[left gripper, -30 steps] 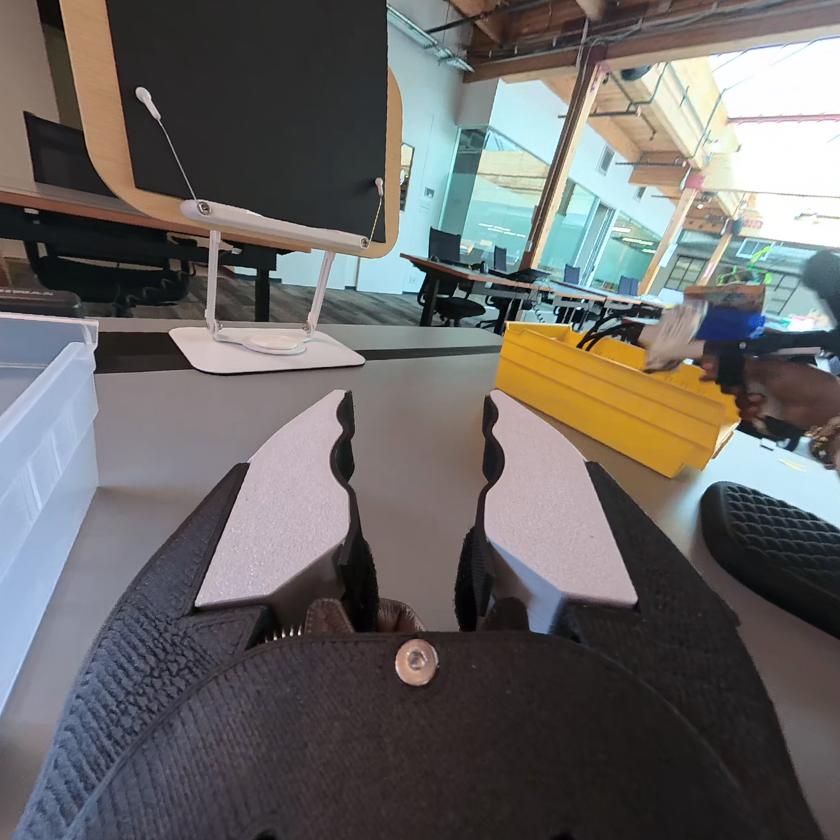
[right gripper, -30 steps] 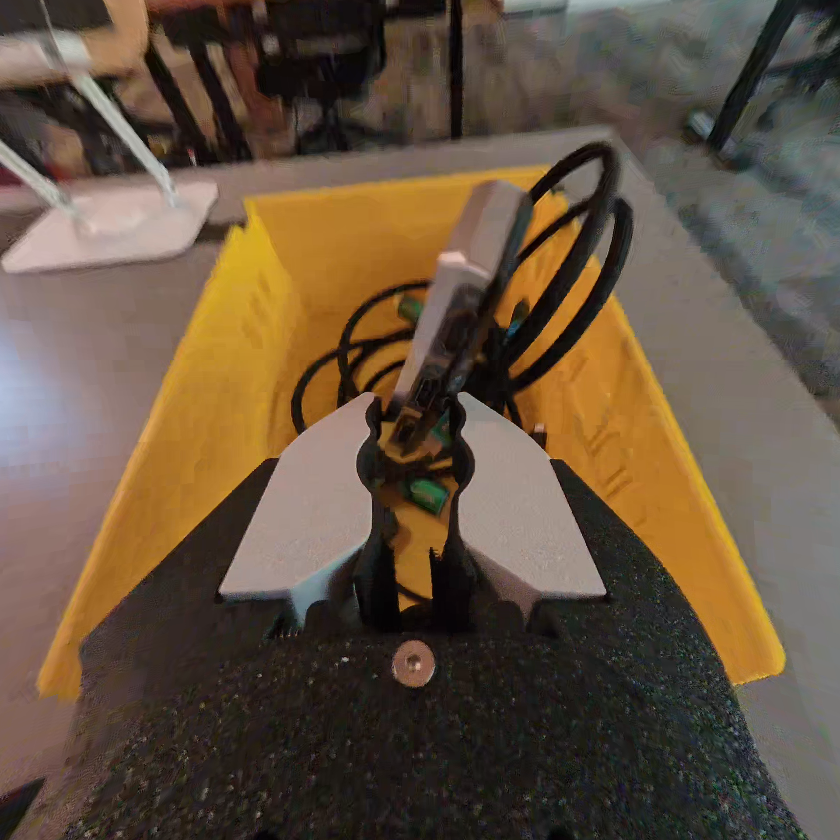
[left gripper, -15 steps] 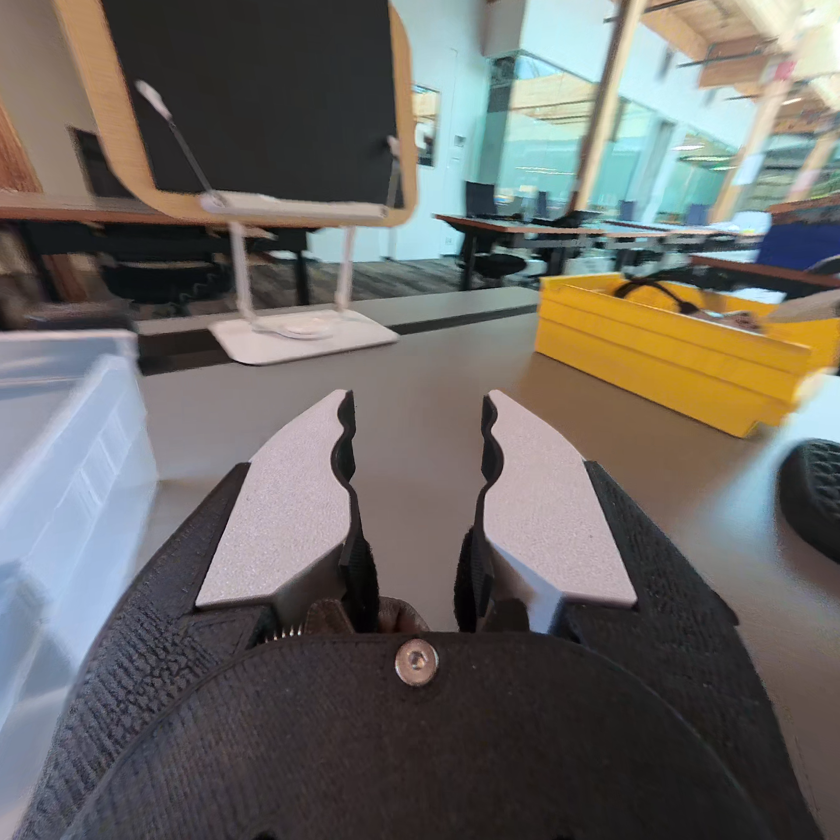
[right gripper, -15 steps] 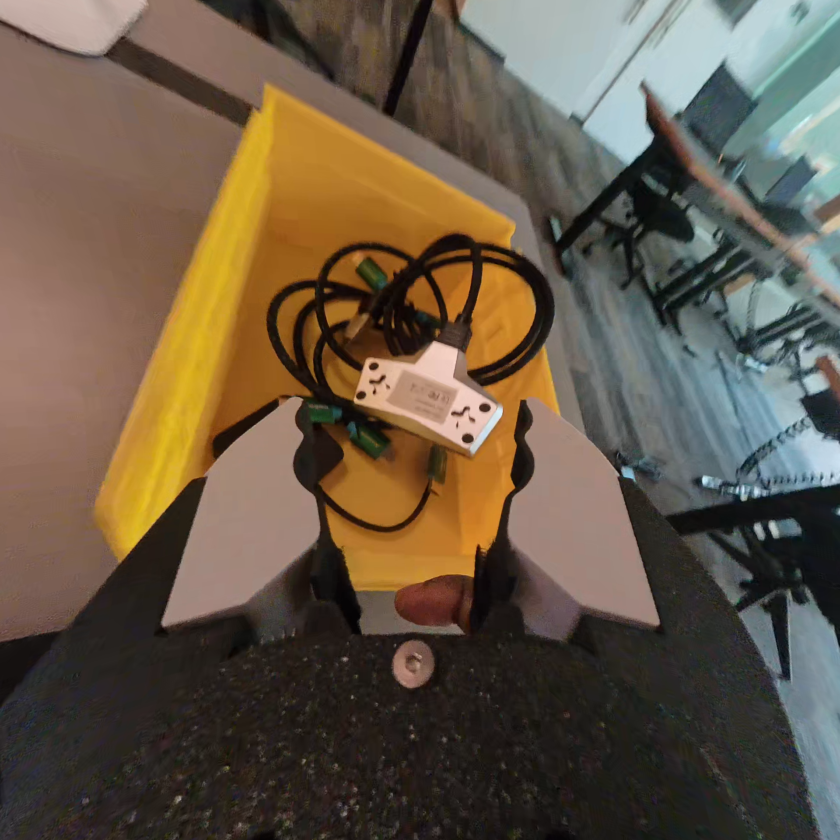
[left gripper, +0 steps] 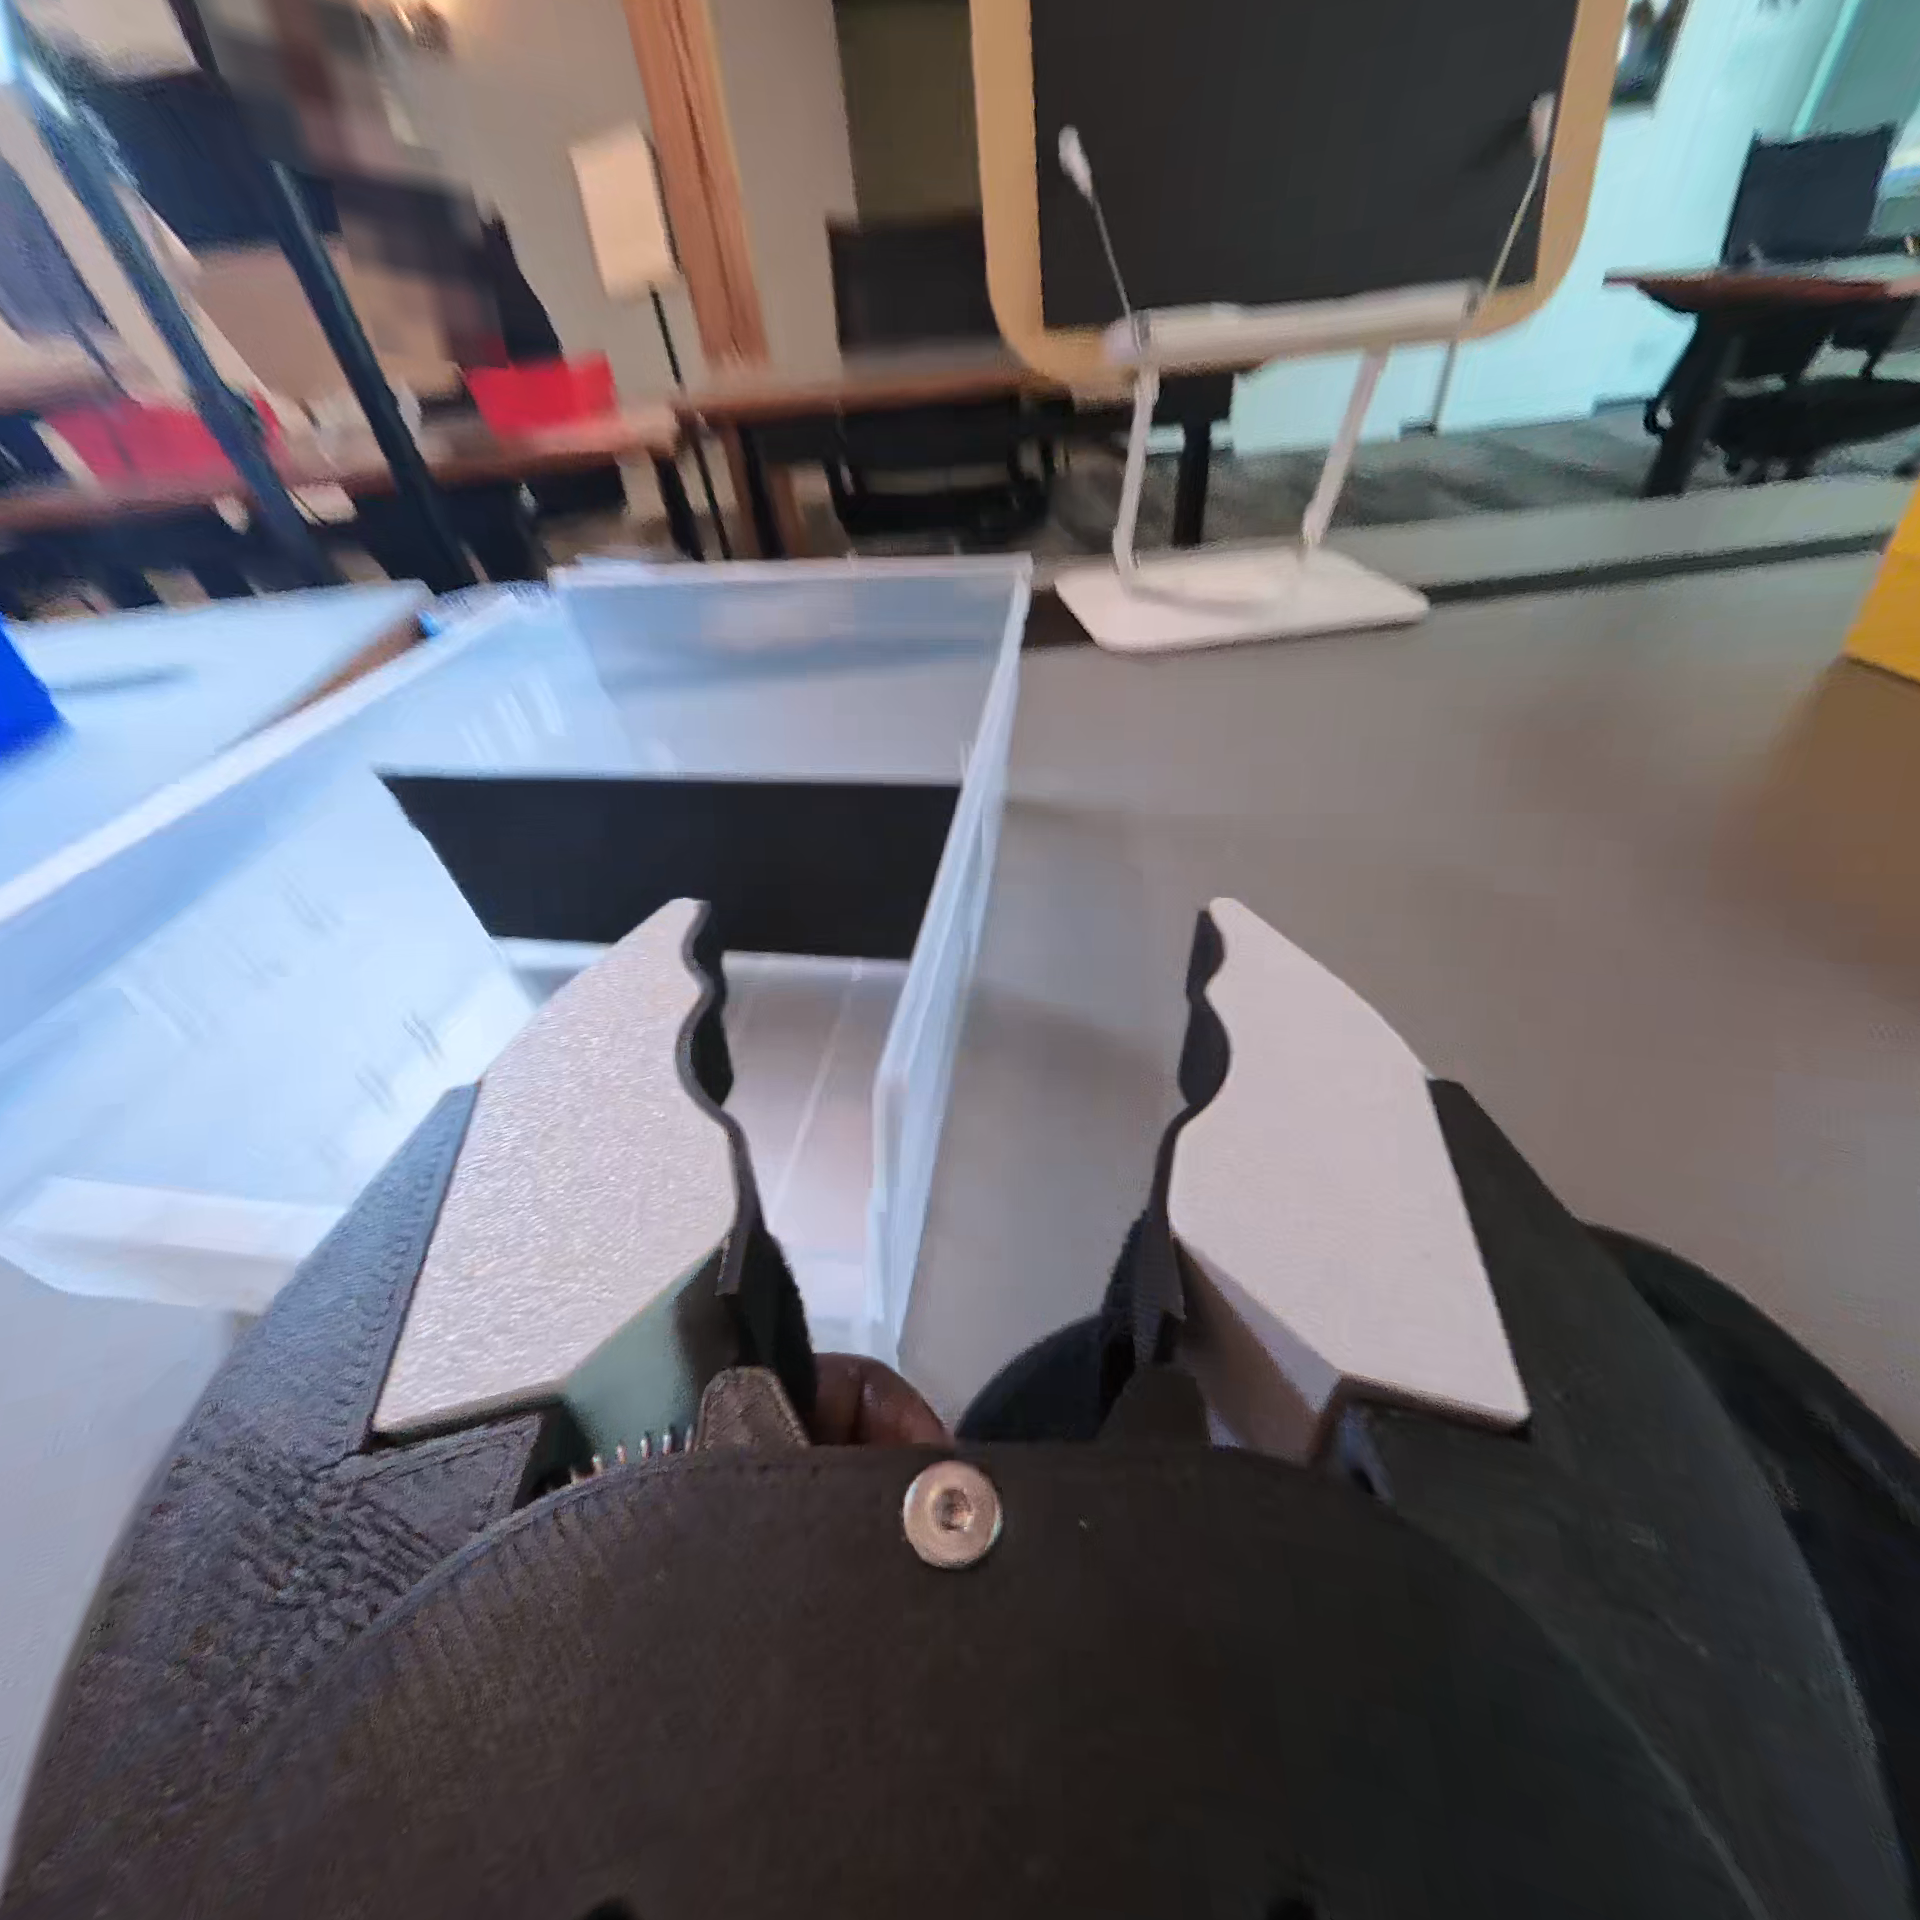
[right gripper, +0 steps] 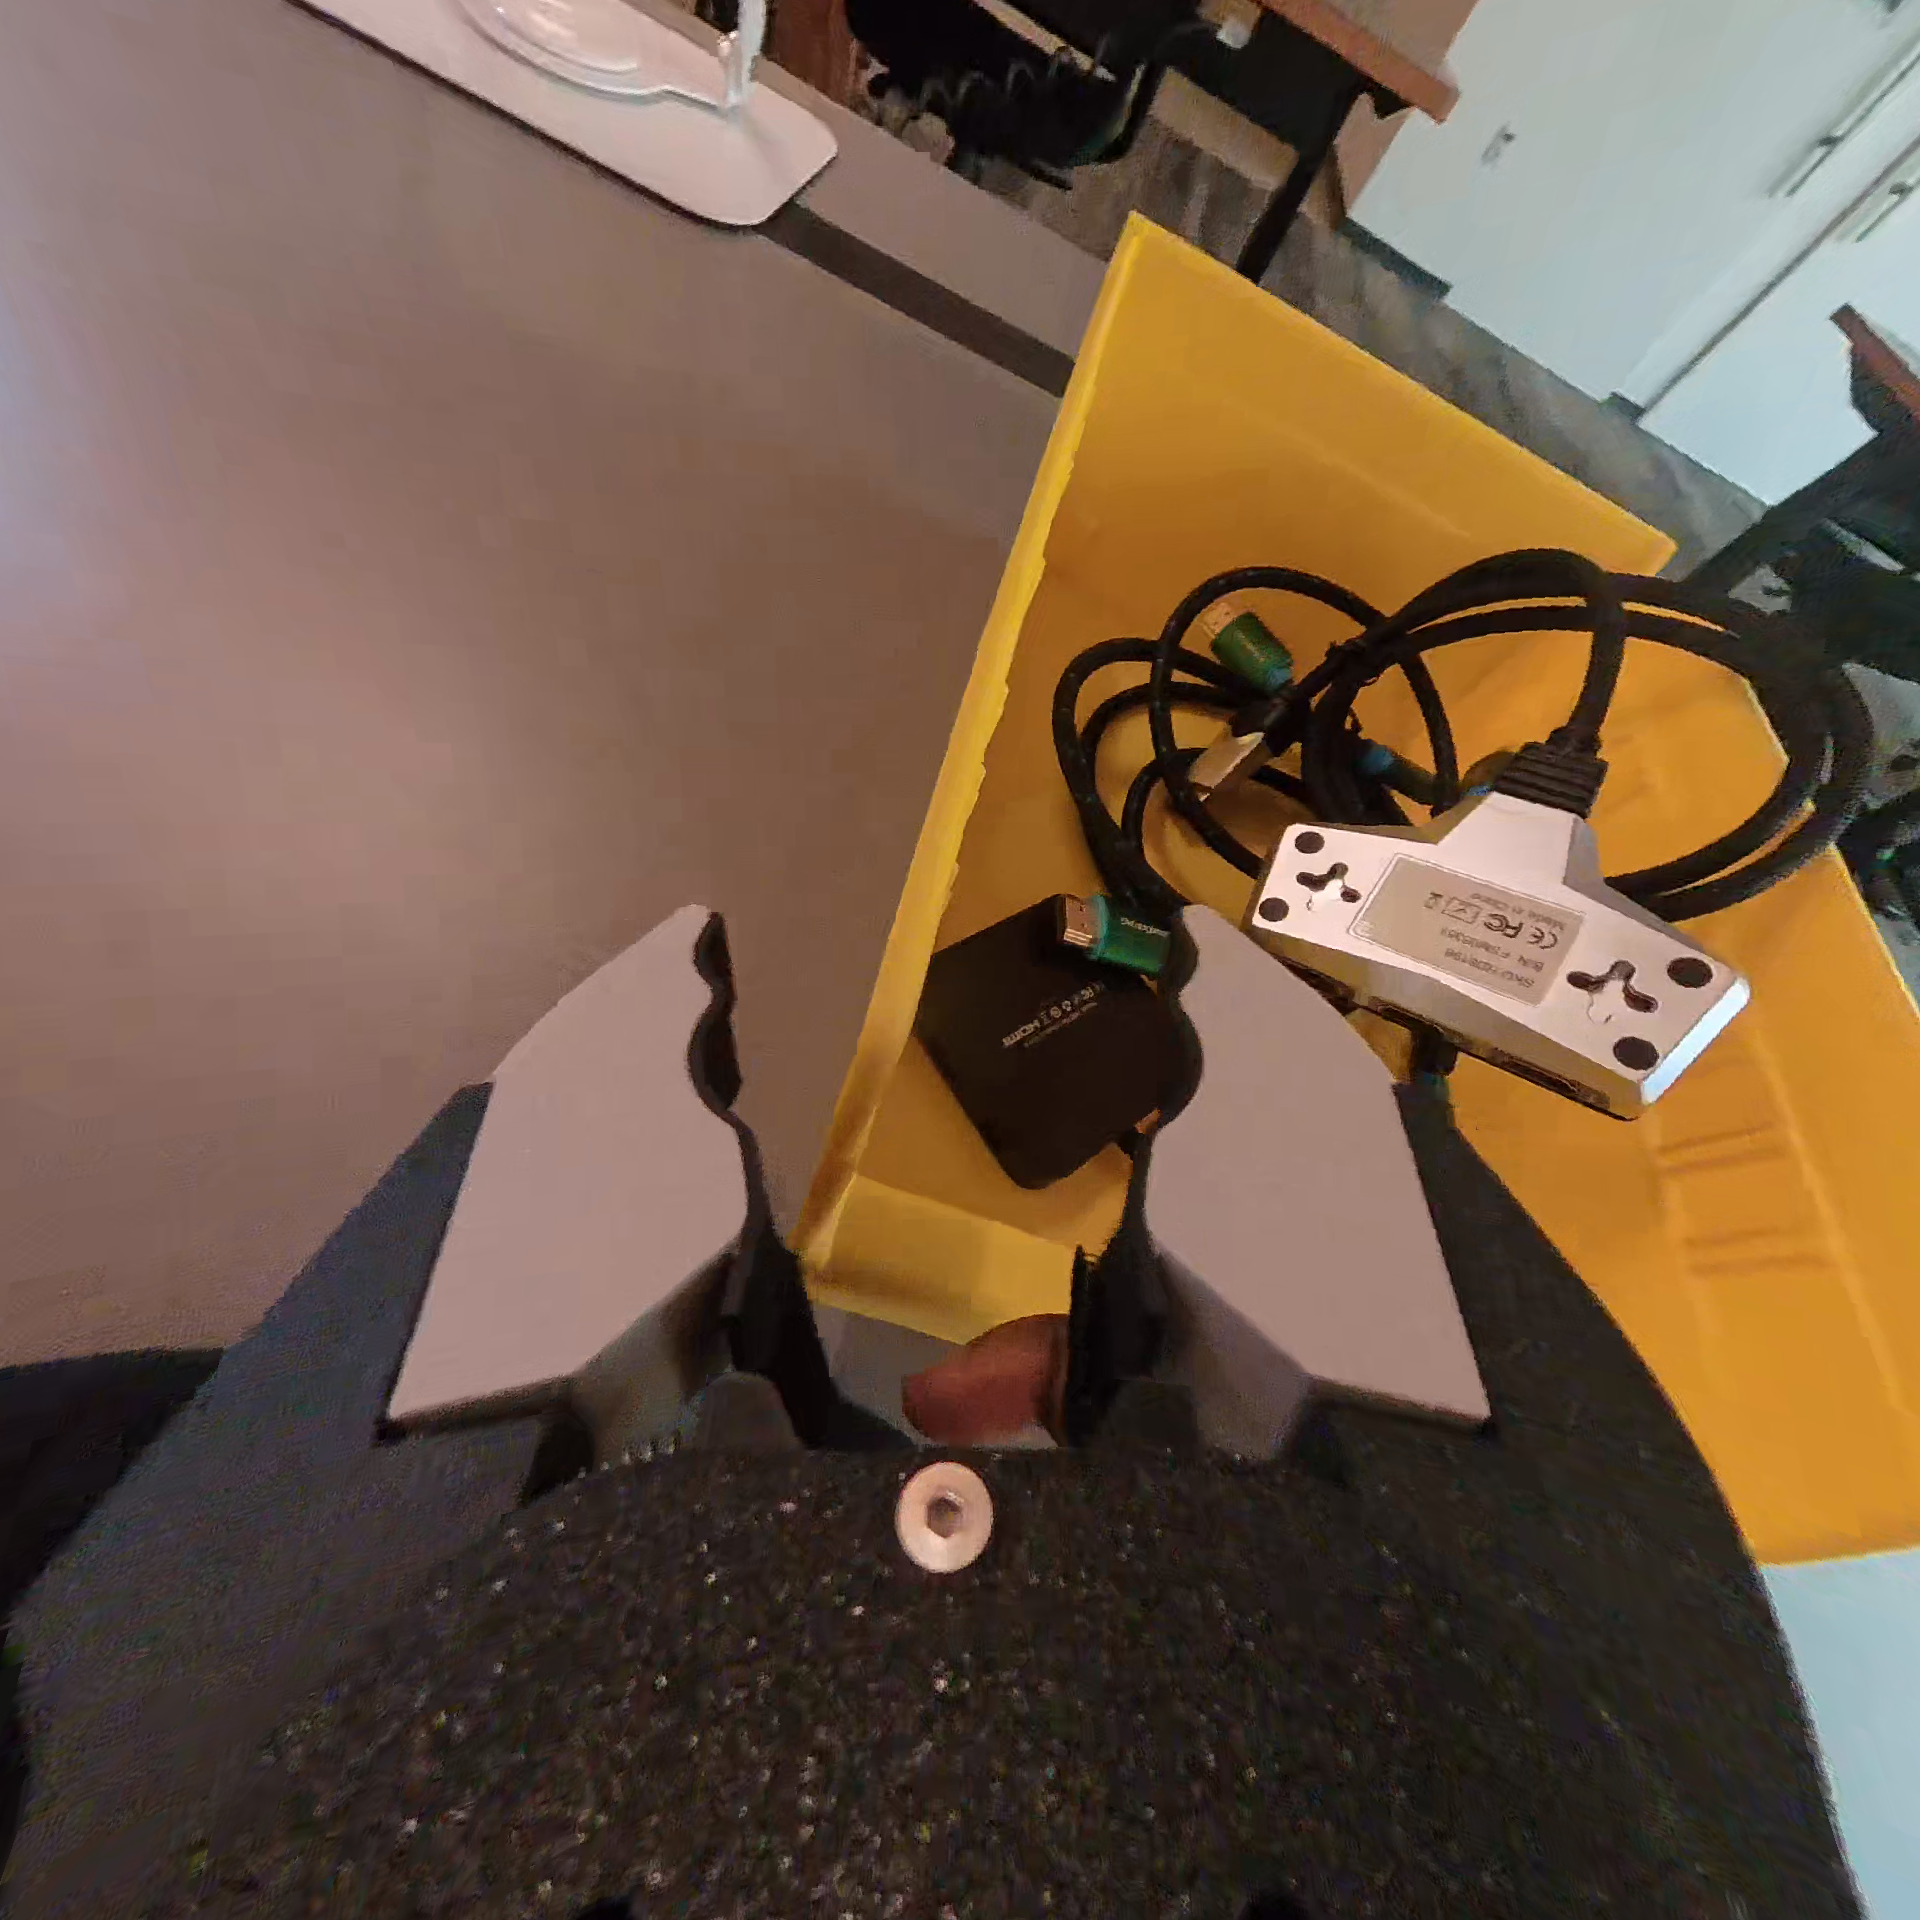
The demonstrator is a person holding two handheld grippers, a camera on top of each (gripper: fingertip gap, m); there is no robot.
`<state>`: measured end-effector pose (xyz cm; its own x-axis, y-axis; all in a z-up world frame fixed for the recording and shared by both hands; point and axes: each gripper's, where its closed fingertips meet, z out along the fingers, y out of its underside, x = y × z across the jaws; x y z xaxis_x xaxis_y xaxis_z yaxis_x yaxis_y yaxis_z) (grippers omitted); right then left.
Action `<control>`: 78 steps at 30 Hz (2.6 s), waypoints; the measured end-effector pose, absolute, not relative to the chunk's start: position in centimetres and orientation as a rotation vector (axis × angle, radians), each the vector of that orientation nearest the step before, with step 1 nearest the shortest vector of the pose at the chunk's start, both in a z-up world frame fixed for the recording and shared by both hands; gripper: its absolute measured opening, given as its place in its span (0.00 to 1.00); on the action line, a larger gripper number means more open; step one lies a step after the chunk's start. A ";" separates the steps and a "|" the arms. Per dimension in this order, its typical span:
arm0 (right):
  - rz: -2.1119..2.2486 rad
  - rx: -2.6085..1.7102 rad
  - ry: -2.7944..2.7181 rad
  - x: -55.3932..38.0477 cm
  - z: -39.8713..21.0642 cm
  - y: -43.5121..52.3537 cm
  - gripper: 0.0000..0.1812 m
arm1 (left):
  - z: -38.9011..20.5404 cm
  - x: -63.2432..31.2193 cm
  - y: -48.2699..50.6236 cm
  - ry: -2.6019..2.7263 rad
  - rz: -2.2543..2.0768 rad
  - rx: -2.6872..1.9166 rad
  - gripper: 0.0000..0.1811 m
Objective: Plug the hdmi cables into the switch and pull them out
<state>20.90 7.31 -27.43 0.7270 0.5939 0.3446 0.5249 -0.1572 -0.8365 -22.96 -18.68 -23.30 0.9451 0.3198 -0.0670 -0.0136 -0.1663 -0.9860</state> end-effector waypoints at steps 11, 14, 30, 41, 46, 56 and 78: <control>0.189 -1.869 -0.793 17.0 -27.8 6.9 0.09 | -25.3 -18.6 -11.6 -0.011 0.392 -1.916 0.05; 0.224 -1.845 -0.855 14.8 -27.9 6.0 0.09 | -25.3 -16.4 -9.6 0.026 0.335 -1.913 0.07; 0.635 -1.352 -0.952 4.7 -20.2 -0.5 0.62 | -14.0 -2.8 -10.4 0.157 -0.101 -1.137 0.36; 0.249 -1.739 -0.649 17.2 -26.0 9.0 0.66 | -25.7 2.7 -2.5 0.270 -0.223 -1.721 0.56; 0.371 -1.878 -0.687 16.5 -28.0 9.7 0.42 | -26.8 2.6 -0.4 0.185 -0.221 -1.802 0.54; 0.147 -1.813 -0.760 16.4 -27.9 9.2 0.05 | -26.6 0.0 1.3 0.070 -0.109 -1.781 0.15; 0.479 -1.209 -0.722 1.8 -9.4 -2.7 0.04 | -9.5 -12.3 -15.5 -0.066 0.256 -1.334 0.14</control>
